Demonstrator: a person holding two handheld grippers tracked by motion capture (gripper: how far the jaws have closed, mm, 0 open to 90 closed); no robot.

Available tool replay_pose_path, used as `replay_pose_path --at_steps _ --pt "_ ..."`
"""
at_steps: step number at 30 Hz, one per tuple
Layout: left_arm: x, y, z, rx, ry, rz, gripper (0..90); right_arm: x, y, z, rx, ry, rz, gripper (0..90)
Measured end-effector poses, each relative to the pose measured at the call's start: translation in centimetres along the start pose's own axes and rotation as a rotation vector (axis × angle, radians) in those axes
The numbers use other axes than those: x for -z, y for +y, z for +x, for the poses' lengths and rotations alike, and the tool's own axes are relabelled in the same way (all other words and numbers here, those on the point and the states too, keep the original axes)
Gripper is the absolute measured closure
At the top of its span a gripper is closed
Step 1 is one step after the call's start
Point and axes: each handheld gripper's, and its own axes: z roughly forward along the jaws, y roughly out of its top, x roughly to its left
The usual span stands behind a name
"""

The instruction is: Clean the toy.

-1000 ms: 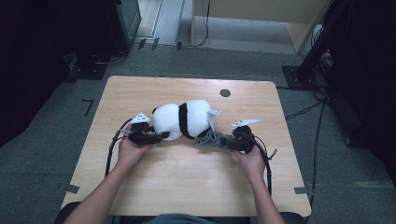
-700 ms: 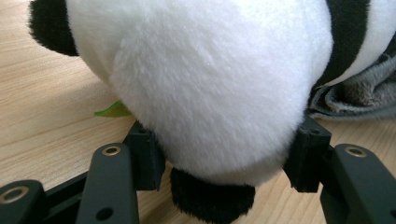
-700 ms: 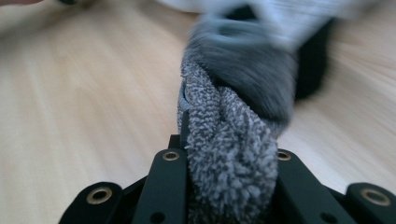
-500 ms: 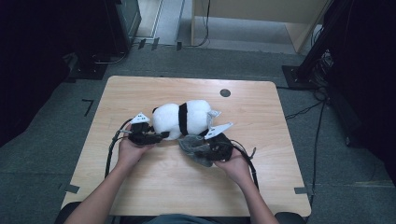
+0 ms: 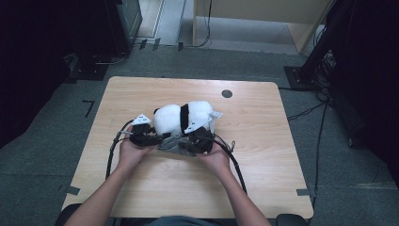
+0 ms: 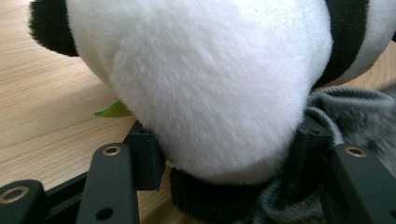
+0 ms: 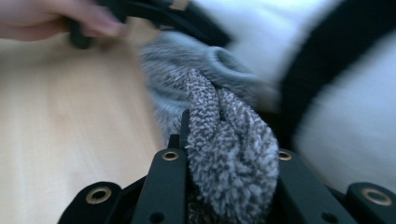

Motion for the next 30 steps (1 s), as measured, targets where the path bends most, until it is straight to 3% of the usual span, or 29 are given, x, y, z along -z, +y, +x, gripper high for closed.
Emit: replay_pose_path --at_steps 3,8,17,23,26,30 --pt "0.0 0.0 0.0 -0.004 0.000 0.001 41.8 0.8 -0.9 -1.0 -0.032 -0.042 -0.006 77.9" --pt "0.0 -0.1 0.0 -0.006 -0.001 0.003 42.0 3.2 -2.9 -2.8 -0.090 -0.037 -0.029 78.0" --pt "-0.1 -0.1 -0.1 -0.002 -0.004 0.002 42.0 6.8 -5.7 -6.3 -0.201 -0.110 -0.034 78.1" --pt "0.0 -0.1 -0.1 0.000 -0.004 0.003 41.9 8.1 -6.4 -7.4 -0.232 -0.157 -0.046 78.1" --pt "0.0 -0.1 -0.2 -0.003 -0.002 0.005 41.9 8.8 -6.4 -7.8 -0.251 -0.184 -0.077 78.2" --pt "0.0 -0.1 -0.2 -0.003 -0.001 0.004 41.9 9.5 -6.1 -8.1 -0.249 -0.213 -0.073 78.2"
